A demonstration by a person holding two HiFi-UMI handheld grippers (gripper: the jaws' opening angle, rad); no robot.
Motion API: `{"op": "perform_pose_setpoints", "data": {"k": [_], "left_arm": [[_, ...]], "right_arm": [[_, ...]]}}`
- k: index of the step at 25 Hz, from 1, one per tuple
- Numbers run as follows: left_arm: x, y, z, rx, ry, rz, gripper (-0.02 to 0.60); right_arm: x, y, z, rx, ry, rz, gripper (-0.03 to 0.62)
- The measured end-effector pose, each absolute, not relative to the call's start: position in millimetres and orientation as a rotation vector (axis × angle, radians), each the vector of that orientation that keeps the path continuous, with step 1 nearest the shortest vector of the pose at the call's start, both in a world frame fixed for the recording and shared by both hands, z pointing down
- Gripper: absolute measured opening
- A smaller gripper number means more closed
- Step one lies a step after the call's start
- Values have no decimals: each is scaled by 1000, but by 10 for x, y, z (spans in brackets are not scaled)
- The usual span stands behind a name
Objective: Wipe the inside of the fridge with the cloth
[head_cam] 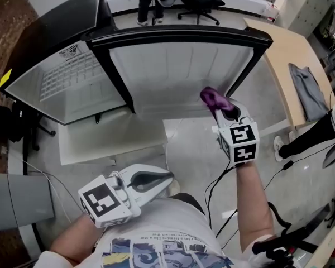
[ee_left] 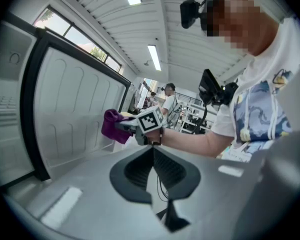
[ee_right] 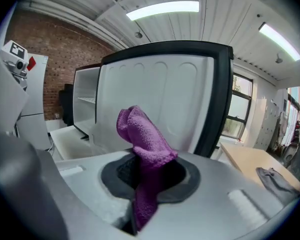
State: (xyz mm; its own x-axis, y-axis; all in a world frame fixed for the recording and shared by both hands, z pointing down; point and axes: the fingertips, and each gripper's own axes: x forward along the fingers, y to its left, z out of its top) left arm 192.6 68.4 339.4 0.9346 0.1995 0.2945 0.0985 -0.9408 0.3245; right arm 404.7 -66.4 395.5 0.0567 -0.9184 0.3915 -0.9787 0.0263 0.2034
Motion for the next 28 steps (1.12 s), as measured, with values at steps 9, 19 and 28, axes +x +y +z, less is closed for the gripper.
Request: {"op": "perform_pose_setpoints", "data": {"k": [9,19,28], "left_arm": [[1400,505,3356,2791,121,470,6],[711,250,3483,2781,8,535,6],[457,143,3561,2767,65,596,6]], "right_arm": [[2935,-1070,4037,1897,-2231,384,52],[2257,-1595,4574,2010,-2359,671,52],[2119,-1715,5060,2078,-2202,615,52]]}}
